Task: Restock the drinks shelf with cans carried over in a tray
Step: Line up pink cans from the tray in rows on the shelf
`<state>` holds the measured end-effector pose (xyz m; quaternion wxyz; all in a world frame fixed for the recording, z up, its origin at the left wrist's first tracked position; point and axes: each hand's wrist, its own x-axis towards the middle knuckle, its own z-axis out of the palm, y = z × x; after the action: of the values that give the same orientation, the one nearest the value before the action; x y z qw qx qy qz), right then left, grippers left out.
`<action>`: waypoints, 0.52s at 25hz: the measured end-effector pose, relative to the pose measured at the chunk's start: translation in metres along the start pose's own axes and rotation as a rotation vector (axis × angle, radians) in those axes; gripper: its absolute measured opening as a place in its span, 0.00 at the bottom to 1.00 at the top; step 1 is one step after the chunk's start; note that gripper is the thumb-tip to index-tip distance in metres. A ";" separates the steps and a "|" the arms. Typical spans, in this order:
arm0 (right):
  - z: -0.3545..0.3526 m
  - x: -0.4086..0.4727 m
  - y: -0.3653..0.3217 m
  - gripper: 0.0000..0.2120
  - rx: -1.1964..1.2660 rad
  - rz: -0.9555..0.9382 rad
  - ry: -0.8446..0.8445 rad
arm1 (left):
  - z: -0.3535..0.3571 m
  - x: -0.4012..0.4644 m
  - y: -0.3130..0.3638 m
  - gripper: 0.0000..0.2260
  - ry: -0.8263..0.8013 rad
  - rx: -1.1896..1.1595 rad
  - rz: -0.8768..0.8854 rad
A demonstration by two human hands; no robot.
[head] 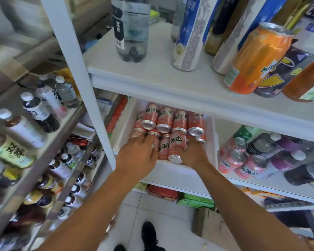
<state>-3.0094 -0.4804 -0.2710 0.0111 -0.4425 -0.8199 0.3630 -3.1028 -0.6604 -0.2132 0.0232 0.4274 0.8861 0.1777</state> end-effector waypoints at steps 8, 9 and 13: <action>0.014 0.030 -0.002 0.34 0.011 0.103 -0.031 | 0.010 0.016 -0.003 0.14 -0.004 0.001 -0.030; 0.014 0.029 -0.002 0.32 0.028 0.105 -0.020 | 0.008 0.016 -0.006 0.14 0.005 0.001 -0.029; 0.010 0.006 -0.009 0.24 0.185 0.028 0.072 | -0.001 0.007 -0.022 0.13 0.026 -0.021 -0.029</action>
<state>-3.0228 -0.4849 -0.2744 0.0766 -0.4637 -0.7757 0.4212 -3.1243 -0.6679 -0.2192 0.0187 0.4119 0.8906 0.1921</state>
